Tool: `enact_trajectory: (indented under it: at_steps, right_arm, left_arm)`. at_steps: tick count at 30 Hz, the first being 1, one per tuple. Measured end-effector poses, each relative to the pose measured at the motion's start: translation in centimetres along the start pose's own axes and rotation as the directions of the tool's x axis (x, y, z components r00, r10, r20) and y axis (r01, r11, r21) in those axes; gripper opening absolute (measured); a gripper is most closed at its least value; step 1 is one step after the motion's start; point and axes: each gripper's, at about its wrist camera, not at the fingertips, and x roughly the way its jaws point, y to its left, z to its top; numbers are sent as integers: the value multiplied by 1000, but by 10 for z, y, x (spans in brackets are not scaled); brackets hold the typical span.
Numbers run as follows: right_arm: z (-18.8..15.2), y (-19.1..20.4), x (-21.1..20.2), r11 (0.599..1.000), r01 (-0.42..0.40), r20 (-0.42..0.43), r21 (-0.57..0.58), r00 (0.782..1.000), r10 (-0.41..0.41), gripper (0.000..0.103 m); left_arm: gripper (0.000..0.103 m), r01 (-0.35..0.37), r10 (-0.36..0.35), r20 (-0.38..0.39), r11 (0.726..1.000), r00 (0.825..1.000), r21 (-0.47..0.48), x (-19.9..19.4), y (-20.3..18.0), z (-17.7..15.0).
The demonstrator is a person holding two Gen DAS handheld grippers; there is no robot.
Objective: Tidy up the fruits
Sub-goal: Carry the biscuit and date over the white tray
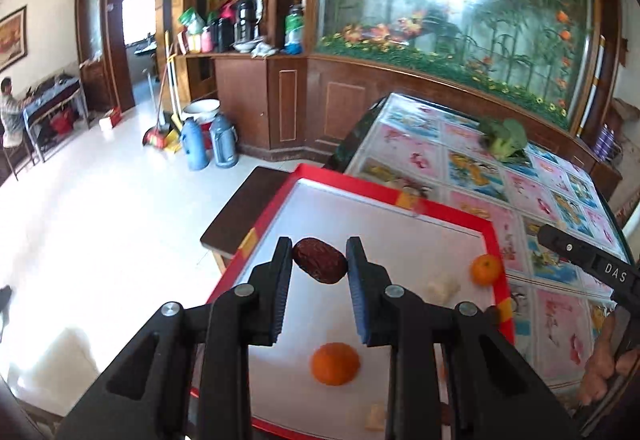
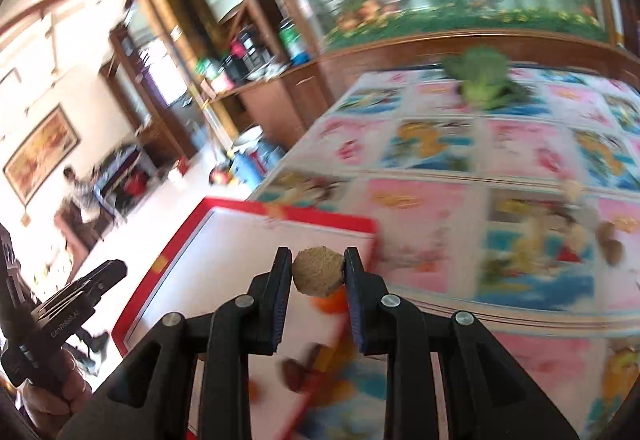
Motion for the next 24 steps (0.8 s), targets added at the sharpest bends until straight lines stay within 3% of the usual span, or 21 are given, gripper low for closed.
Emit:
enact_trajectory:
  at_steps: [7, 15, 24]
  right_arm:
    - [-5, 59, 46, 994, -51, -101, -94, 994, 42, 25]
    - [-28, 87, 76, 986, -76, -223, -146, 974, 42, 25]
    - [-34, 105, 95, 983, -60, -260, -172, 965, 13, 25]
  left_arm:
    - [29, -23, 23, -42, 1000, 999, -11, 15, 19, -15]
    - [29, -38, 34, -115, 999, 993, -34, 28, 39, -29]
    - [29, -42, 41, -154, 999, 987, -5, 34, 41, -33]
